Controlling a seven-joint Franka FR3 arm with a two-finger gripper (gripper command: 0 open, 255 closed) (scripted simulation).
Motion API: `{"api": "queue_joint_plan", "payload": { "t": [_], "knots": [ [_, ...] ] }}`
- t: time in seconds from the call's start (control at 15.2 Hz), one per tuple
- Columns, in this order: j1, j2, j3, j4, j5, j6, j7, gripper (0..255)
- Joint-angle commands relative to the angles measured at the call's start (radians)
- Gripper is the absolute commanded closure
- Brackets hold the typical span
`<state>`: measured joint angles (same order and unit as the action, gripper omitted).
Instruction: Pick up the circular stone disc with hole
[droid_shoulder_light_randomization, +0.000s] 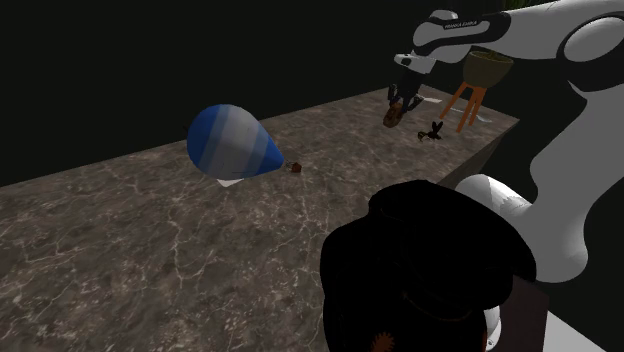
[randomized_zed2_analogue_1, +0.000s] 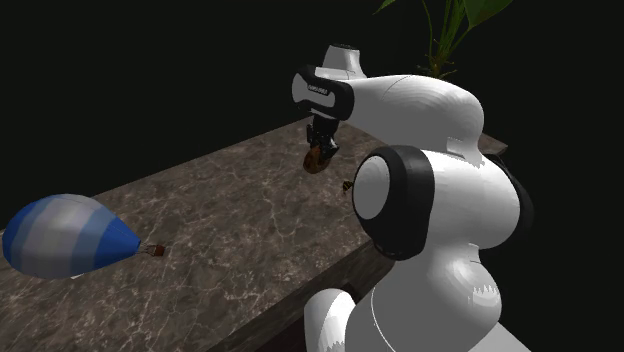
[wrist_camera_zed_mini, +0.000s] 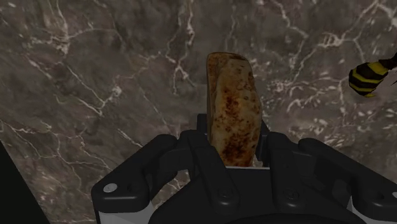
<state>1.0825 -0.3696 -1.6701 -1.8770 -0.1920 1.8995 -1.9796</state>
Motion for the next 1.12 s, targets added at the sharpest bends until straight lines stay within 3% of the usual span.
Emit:
{"api": "queue_joint_plan", "payload": {
  "t": [0.0,0.33,1.06],
  "knots": [
    [0.000,0.000,0.000,0.000,0.000,0.000,0.000,255],
    [0.000,-0.001,-0.001,-0.001,-0.001,0.002,-0.001,255],
    [-0.024,0.026,0.049,0.125,0.033,-0.136,-0.005,255]
  ]
}}
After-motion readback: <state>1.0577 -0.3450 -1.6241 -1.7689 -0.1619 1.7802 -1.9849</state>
